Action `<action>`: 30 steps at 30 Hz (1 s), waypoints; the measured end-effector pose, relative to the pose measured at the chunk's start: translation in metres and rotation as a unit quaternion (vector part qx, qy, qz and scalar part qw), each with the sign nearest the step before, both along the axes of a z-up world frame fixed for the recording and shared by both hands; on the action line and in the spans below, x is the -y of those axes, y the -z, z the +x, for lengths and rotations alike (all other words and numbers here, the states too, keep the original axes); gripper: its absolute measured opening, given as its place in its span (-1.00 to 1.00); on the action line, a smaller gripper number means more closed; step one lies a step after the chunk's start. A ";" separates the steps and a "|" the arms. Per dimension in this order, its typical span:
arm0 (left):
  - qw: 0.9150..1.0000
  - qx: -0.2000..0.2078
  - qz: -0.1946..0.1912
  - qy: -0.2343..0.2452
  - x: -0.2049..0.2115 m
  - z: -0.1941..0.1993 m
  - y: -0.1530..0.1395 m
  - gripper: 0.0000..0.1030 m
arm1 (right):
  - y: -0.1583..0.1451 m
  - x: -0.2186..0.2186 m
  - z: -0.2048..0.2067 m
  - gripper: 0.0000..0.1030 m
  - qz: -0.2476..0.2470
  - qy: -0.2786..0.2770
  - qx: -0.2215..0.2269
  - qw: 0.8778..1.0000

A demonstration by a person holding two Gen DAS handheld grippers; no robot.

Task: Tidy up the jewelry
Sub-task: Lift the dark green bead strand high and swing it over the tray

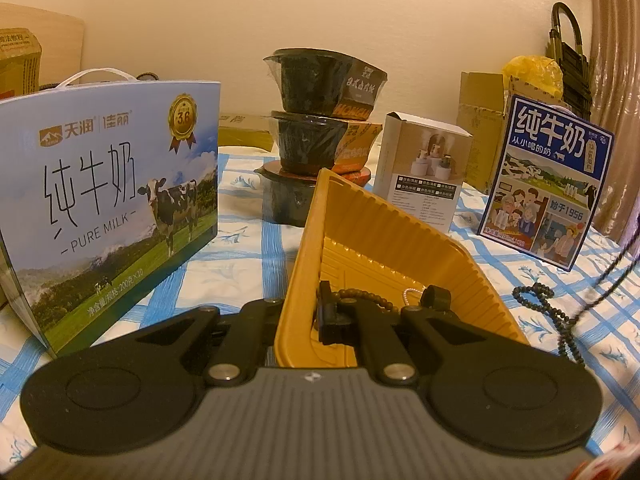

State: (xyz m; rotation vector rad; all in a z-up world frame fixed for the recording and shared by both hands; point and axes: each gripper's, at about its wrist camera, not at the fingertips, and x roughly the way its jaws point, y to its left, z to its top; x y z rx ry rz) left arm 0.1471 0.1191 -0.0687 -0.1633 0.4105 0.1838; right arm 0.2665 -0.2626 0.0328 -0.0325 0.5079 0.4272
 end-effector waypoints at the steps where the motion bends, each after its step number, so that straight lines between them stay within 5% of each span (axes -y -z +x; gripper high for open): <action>1: 1.000 0.000 0.000 0.000 0.000 0.000 0.000 -0.89 | -0.010 -0.001 0.000 -0.86 -0.003 -0.006 0.007 1.000; 30: 1.000 0.006 -0.004 0.006 0.000 0.001 -0.002 -0.90 | -0.205 -0.017 -0.008 -0.86 -0.058 -0.064 0.093 0.992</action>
